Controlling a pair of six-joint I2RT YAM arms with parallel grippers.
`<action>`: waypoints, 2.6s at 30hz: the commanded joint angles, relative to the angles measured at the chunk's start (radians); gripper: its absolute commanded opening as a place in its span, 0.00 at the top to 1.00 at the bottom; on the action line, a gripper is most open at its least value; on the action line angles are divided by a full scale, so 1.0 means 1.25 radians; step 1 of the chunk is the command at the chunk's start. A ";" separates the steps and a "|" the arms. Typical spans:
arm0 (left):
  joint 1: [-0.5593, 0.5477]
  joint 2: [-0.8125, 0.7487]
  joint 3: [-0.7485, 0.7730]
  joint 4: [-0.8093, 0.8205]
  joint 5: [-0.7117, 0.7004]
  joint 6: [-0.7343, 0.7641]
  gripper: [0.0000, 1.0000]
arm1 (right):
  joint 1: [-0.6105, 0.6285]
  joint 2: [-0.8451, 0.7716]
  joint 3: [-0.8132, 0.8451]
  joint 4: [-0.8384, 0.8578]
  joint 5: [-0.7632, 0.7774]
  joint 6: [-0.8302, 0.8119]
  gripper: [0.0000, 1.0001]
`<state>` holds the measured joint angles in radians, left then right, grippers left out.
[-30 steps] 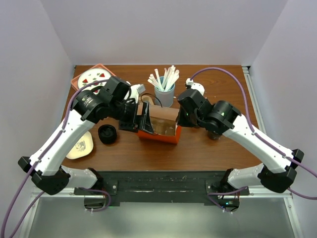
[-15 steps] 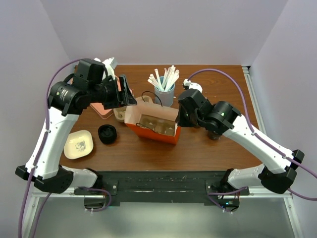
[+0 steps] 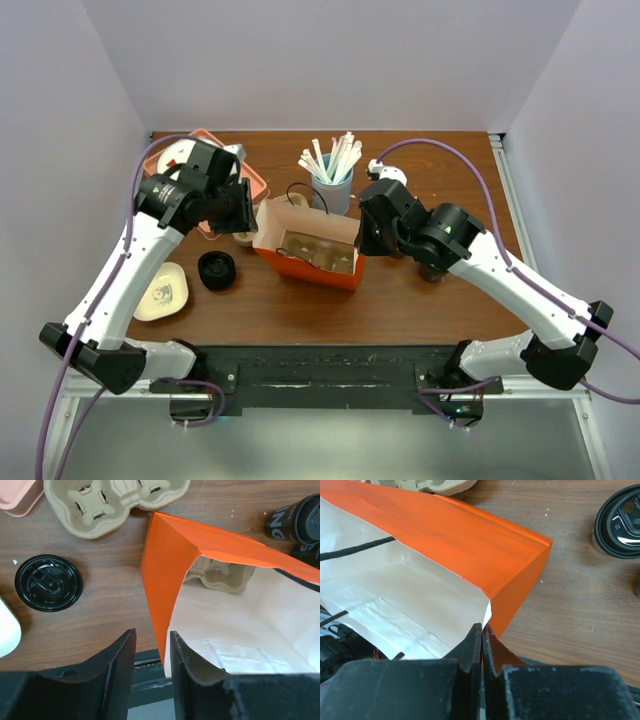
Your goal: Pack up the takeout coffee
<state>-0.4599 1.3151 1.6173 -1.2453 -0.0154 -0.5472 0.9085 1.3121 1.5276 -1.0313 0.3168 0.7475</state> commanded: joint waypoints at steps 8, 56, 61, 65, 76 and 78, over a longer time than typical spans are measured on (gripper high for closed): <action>0.005 -0.034 -0.086 0.190 0.074 0.052 0.58 | -0.003 0.002 0.020 0.021 -0.019 -0.005 1.00; 0.003 -0.068 -0.086 0.011 0.247 0.037 0.48 | -0.006 -0.038 0.053 -0.060 0.006 0.056 0.63; 0.003 -0.097 -0.112 0.007 0.268 0.019 0.51 | -0.006 -0.029 0.021 -0.056 -0.017 0.052 0.67; 0.003 -0.106 -0.137 0.008 0.284 0.013 0.71 | -0.006 -0.035 0.015 -0.052 0.007 0.062 0.78; 0.003 -0.059 0.003 -0.055 0.317 -0.016 1.00 | -0.006 -0.032 0.124 -0.125 -0.004 0.090 1.00; 0.003 -0.063 -0.006 -0.054 0.333 -0.026 1.00 | -0.006 -0.037 0.128 -0.131 -0.012 0.099 1.00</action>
<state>-0.4583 1.2472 1.5730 -1.2812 0.3153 -0.5430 0.9020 1.2835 1.6295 -1.1522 0.3042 0.8345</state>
